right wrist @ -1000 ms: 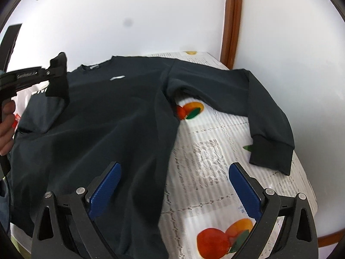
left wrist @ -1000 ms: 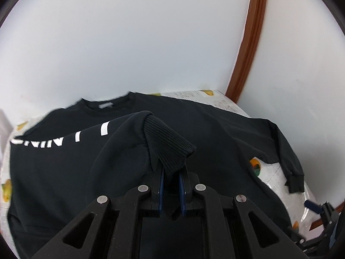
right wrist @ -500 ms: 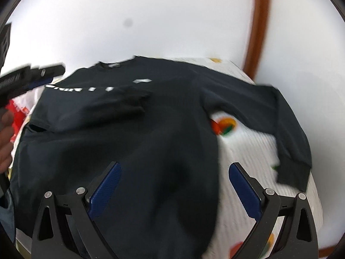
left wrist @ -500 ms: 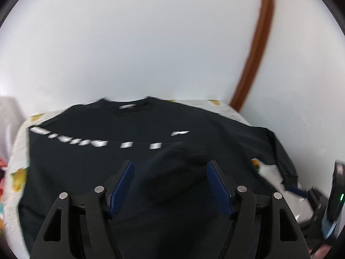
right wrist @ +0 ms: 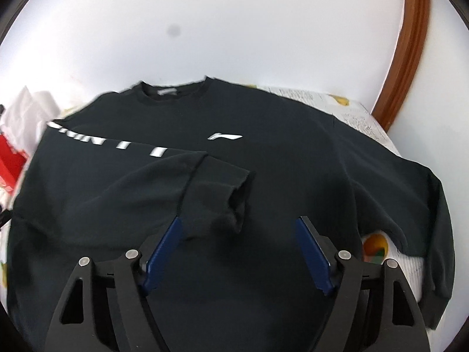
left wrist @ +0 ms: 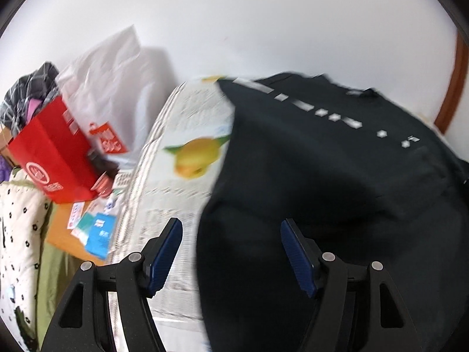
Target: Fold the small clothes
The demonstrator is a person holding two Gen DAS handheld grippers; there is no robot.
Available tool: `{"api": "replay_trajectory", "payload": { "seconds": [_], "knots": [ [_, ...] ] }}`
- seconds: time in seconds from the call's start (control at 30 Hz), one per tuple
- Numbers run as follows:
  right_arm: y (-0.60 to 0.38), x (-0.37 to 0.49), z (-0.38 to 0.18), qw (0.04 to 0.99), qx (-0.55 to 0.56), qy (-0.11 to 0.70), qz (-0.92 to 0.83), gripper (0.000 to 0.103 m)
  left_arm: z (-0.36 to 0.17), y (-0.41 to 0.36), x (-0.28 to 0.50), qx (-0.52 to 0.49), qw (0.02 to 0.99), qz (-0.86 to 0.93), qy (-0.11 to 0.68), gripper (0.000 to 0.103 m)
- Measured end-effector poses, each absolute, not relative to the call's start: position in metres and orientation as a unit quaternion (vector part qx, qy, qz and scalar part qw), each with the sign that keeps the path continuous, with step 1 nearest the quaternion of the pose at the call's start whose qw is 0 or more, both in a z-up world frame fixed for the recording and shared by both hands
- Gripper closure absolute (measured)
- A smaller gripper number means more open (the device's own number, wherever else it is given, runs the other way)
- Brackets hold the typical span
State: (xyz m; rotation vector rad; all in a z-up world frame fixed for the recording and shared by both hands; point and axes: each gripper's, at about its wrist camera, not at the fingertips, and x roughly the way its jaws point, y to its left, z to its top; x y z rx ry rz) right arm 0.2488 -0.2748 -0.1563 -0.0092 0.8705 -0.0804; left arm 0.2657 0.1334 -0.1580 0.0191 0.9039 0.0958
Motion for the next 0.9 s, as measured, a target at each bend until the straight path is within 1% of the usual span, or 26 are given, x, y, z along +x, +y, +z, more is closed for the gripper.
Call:
{"api": "replay_trajectory", "payload": {
  "seconds": [0.03,0.07,0.17,0.27,0.33,0.37,0.4,0.43,0.47,0.5,0.53,0.57,0.63,0.67,0.77,0.83,0.9],
  "knots": [
    [-0.276,0.252,-0.159,0.905,-0.006,0.423,-0.04,0.025,-0.16,0.135,0.267,0.011,0.897,0.047,0.439,0.039],
    [-0.277,0.26,-0.163,0.904,-0.005,0.426,-0.042,0.024,-0.162,0.137,0.271,0.016,0.896,0.046,0.442,0.043],
    [-0.28,0.276,-0.173,0.898,0.006,0.439,-0.036,0.024,-0.169,0.137,0.28,0.046,0.893,0.045,0.445,0.046],
    [-0.281,0.291,-0.183,0.894,0.024,0.448,-0.02,0.024,-0.177,0.135,0.288,0.071,0.893,0.048,0.442,0.052],
    [-0.28,0.301,-0.191,0.889,0.03,0.457,-0.012,0.024,-0.176,0.136,0.288,0.063,0.898,0.039,0.434,0.062],
    [-0.279,0.306,-0.194,0.887,0.034,0.459,-0.009,0.025,-0.176,0.135,0.288,0.056,0.899,0.025,0.433,0.075],
    [-0.279,0.309,-0.196,0.887,0.038,0.459,-0.008,0.028,-0.177,0.135,0.288,0.051,0.9,0.015,0.433,0.086],
    [-0.279,0.312,-0.196,0.89,0.046,0.453,-0.005,0.033,-0.178,0.134,0.287,0.052,0.901,0.017,0.43,0.087],
    [-0.277,0.314,-0.196,0.893,0.051,0.447,0.006,0.049,-0.179,0.133,0.287,0.058,0.902,0.027,0.427,0.092],
    [-0.275,0.317,-0.195,0.894,0.053,0.445,0.016,0.063,-0.18,0.133,0.287,0.058,0.902,0.029,0.427,0.093],
    [-0.273,0.317,-0.193,0.895,0.054,0.443,0.026,0.074,-0.179,0.134,0.287,0.054,0.903,0.029,0.426,0.094],
    [-0.272,0.317,-0.19,0.897,0.056,0.437,0.038,0.09,-0.179,0.137,0.287,0.044,0.902,0.029,0.428,0.094],
    [-0.274,0.312,-0.181,0.904,0.056,0.422,0.047,0.092,-0.178,0.142,0.287,0.028,0.902,0.027,0.429,0.095],
    [-0.28,0.305,-0.17,0.916,0.06,0.393,0.043,0.092,-0.179,0.143,0.286,0.025,0.902,0.027,0.429,0.095],
    [-0.305,0.291,-0.148,0.936,0.059,0.348,-0.014,0.092,-0.18,0.142,0.285,0.03,0.903,0.029,0.428,0.095],
    [-0.325,0.289,-0.146,0.934,0.061,0.347,-0.058,0.092,-0.18,0.141,0.286,0.033,0.902,0.03,0.429,0.095],
    [-0.339,0.293,-0.158,0.92,0.083,0.378,-0.06,0.092,-0.18,0.141,0.286,0.034,0.902,0.031,0.429,0.095]
  ]
}}
